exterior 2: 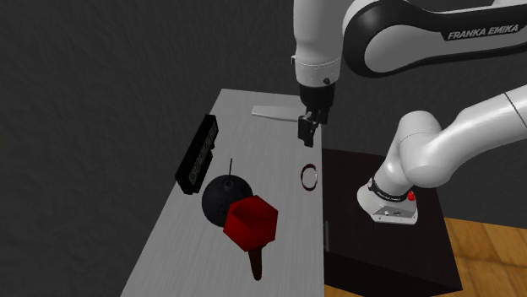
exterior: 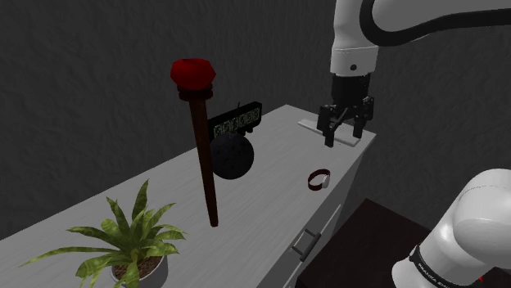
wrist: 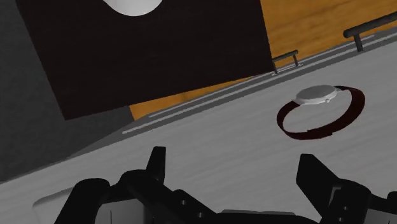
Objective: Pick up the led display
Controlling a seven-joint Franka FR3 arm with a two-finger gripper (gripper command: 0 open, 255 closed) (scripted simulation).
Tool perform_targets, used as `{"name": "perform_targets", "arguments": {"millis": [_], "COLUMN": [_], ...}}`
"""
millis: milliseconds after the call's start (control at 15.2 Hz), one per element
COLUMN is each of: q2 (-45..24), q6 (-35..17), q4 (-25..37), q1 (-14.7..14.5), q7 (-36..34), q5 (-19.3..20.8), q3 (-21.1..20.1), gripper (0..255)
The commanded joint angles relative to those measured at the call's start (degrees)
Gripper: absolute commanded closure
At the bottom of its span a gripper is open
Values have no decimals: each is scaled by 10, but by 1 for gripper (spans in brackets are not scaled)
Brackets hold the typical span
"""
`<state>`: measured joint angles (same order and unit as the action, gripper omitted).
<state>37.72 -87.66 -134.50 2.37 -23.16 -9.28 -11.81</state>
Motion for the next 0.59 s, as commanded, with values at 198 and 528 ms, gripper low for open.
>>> {"name": "perform_targets", "arguments": {"millis": [198, 528], "q2": [-71, -160], "q6": [-26, -56], "q4": [66, 150], "q1": [23, 51], "q7": [-168, -332], "q5": [-46, -60], "q3": [-64, -121], "gripper": [0, 0]}}
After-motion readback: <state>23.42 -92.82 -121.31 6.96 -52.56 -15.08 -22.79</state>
